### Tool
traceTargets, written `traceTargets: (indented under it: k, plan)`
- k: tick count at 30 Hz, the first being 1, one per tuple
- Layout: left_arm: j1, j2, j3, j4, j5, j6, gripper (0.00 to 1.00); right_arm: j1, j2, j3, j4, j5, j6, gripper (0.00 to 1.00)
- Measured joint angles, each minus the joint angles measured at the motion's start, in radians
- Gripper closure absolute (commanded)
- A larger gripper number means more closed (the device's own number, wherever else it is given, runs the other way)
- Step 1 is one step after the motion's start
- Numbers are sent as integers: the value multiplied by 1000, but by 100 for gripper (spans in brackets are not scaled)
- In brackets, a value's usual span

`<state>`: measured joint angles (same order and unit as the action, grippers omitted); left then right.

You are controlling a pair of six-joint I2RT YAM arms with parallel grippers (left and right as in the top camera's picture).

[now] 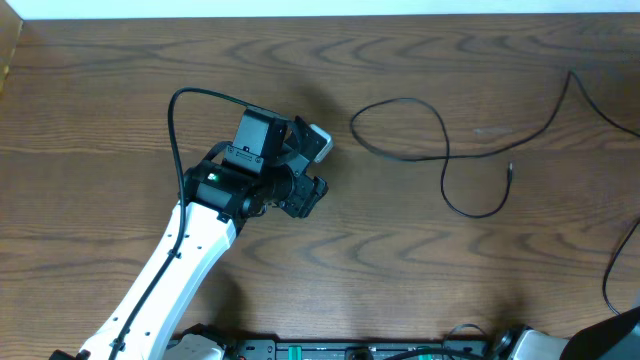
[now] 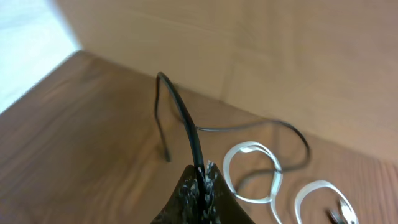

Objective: Untangle cables

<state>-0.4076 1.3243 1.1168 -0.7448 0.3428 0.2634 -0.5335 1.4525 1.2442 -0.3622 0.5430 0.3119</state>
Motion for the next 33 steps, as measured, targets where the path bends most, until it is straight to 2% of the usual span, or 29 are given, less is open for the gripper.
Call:
traceTargets:
  k: [9,11,13,14,15,16,22,26,33]
  plan:
    - [0,0,0,0,0,0,35,-216,0,0,-38,-107,161,98]
    - [0,0,0,0,0,0,36,-244,0,0,-45,-143,175,80]
    - [0,0,0,0,0,0,36,-264,3,0,-49,-185,184,48]
    - [0,0,0,0,0,0,36,-272,5,0,-49,-212,195,25]
    - [0,0,0,0,0,0,35,-278,10,0,-49,-244,197,9]
    - [0,0,0,0,0,0,35,-281,14,0,-49,-269,200,1]
    - [0,0,0,0,0,0,35,-251,58,0,-76,-416,204,1]
    - [0,0,0,0,0,0,36,-174,78,0,-121,-473,182,1]
    - [0,0,0,0,0,0,36,76,89,0,-124,-719,-52,1]
